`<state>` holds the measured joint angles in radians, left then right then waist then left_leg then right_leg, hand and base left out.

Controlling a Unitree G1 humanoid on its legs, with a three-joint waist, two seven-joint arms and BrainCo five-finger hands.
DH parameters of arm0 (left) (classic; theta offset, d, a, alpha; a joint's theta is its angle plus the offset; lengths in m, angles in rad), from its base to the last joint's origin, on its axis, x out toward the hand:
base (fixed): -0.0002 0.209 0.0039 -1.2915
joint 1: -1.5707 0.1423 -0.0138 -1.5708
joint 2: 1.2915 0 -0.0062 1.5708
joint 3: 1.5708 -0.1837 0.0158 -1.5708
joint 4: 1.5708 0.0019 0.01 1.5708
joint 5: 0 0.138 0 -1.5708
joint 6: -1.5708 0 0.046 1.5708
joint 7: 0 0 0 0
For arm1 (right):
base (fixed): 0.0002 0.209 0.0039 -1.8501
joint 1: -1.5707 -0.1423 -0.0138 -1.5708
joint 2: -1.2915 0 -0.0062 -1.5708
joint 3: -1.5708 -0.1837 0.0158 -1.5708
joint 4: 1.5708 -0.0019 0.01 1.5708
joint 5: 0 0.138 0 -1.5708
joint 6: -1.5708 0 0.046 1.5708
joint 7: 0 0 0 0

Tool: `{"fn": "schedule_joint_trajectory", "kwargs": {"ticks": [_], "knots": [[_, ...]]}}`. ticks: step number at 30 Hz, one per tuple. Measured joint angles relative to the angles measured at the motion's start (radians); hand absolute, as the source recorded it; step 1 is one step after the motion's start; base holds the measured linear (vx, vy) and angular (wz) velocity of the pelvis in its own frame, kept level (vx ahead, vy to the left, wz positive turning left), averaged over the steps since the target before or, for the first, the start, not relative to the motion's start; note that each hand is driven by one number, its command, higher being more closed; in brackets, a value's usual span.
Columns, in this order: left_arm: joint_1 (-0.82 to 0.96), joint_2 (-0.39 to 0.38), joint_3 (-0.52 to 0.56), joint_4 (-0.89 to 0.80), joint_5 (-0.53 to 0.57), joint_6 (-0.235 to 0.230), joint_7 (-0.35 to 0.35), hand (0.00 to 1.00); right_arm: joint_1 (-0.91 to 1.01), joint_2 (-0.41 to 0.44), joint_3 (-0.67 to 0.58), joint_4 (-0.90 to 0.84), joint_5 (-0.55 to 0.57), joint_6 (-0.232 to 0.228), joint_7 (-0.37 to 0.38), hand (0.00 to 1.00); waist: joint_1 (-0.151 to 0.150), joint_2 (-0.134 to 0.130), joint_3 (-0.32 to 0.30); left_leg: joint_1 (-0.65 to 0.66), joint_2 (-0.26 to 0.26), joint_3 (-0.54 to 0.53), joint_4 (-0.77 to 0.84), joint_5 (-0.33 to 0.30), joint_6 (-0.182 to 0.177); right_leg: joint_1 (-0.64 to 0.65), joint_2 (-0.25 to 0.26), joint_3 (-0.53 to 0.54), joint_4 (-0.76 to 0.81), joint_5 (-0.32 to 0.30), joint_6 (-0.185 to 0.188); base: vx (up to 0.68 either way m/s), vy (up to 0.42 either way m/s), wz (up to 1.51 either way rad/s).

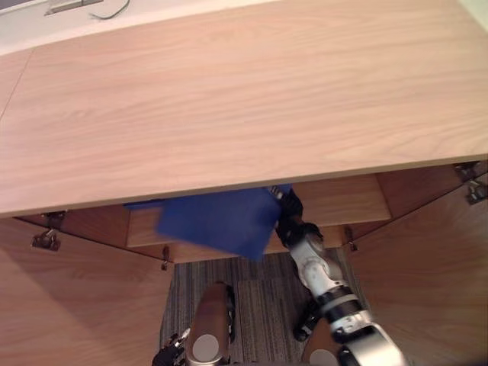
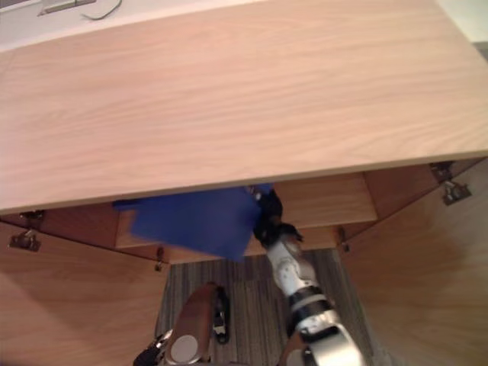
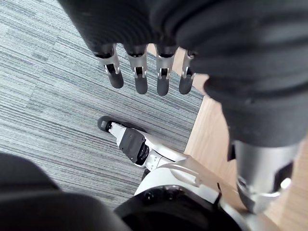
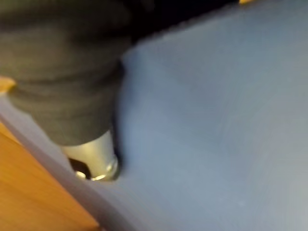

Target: Walk over to the cabinet, pick up the folder, carry it to the office cabinet, place the folder inside the office cabinet, then close the office cabinet door

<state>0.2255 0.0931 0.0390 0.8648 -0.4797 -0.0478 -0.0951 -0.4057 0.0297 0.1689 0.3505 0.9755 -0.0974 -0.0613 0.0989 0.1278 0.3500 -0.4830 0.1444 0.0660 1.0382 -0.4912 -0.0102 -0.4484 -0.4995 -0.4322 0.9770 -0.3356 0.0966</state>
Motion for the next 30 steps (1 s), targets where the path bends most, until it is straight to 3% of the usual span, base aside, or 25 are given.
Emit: {"fn": "schedule_joint_trajectory", "kwargs": {"ticks": [1, 3, 4, 7, 11, 16, 20, 30], "knots": [[0.012, -0.003, -0.003, -0.039, -0.011, 0.003, 0.019, 0.00, -0.010, 0.027, -0.017, -0.012, 0.106, -0.035, -0.053, 1.00, 0.009, 0.001, 0.000, -0.026, -0.002, -0.006, 0.041, -0.014, 0.002, -0.018, -0.021, 0.000, 0.048, -0.023, -0.001, -0.02, -0.026, 0.37], [0.017, -0.005, -0.004, -0.062, -0.034, 0.011, 0.036, 0.00, -0.023, 0.063, -0.063, -0.050, 0.169, -0.094, -0.114, 1.00, 0.011, 0.004, 0.004, -0.060, -0.011, -0.025, 0.089, -0.030, 0.002, -0.033, -0.041, -0.004, 0.096, -0.043, -0.001, 0.00, -0.019, 0.36], [0.017, -0.004, -0.006, -0.076, -0.044, 0.021, 0.049, 0.00, -0.044, 0.076, -0.122, -0.076, 0.197, -0.147, -0.160, 1.00, 0.015, 0.003, 0.005, -0.088, -0.021, -0.034, 0.127, -0.040, 0.002, -0.050, -0.067, -0.002, 0.139, -0.062, 0.001, 0.00, -0.006, 0.46], [0.029, -0.002, -0.023, -0.119, -0.047, 0.030, 0.070, 0.00, -0.152, 0.058, -0.294, -0.082, 0.264, -0.259, -0.234, 1.00, 0.023, 0.012, 0.014, -0.155, -0.038, -0.039, 0.203, -0.070, 0.011, -0.107, -0.104, 0.020, 0.212, -0.084, 0.009, -0.01, 0.048, 0.20], [0.030, 0.013, -0.070, -0.142, -0.068, 0.042, 0.073, 0.00, -0.293, 0.007, -0.472, -0.071, 0.329, -0.337, -0.327, 1.00, 0.031, 0.025, 0.021, -0.236, -0.061, -0.044, 0.263, -0.079, 0.009, -0.185, -0.135, 0.045, 0.264, -0.089, 0.014, 0.00, 0.063, 0.12], [0.029, 0.019, -0.105, -0.164, -0.071, 0.049, 0.084, 0.00, -0.440, -0.061, -0.628, 0.030, 0.384, -0.337, -0.393, 1.00, 0.056, 0.045, 0.033, -0.305, -0.072, -0.047, 0.300, -0.079, 0.008, -0.257, -0.157, 0.061, 0.308, -0.097, 0.007, 0.03, 0.023, 0.08], [0.029, 0.030, -0.144, -0.167, -0.071, 0.052, 0.089, 0.00, -0.535, -0.168, -0.700, 0.196, 0.426, -0.292, -0.430, 1.00, 0.069, 0.070, 0.044, -0.381, -0.096, -0.053, 0.339, -0.078, 0.008, -0.334, -0.187, 0.084, 0.365, -0.115, 0.006, 0.03, -0.019, 0.16], [0.029, 0.039, -0.201, -0.182, -0.085, 0.059, 0.101, 0.00, -0.665, -0.460, -0.651, 0.408, 0.440, -0.205, -0.444, 1.00, 0.084, 0.105, 0.078, -0.496, -0.122, -0.053, 0.400, -0.076, 0.013, -0.460, -0.221, 0.131, 0.439, -0.128, 0.007, 0.01, -0.022, 0.10]]}}
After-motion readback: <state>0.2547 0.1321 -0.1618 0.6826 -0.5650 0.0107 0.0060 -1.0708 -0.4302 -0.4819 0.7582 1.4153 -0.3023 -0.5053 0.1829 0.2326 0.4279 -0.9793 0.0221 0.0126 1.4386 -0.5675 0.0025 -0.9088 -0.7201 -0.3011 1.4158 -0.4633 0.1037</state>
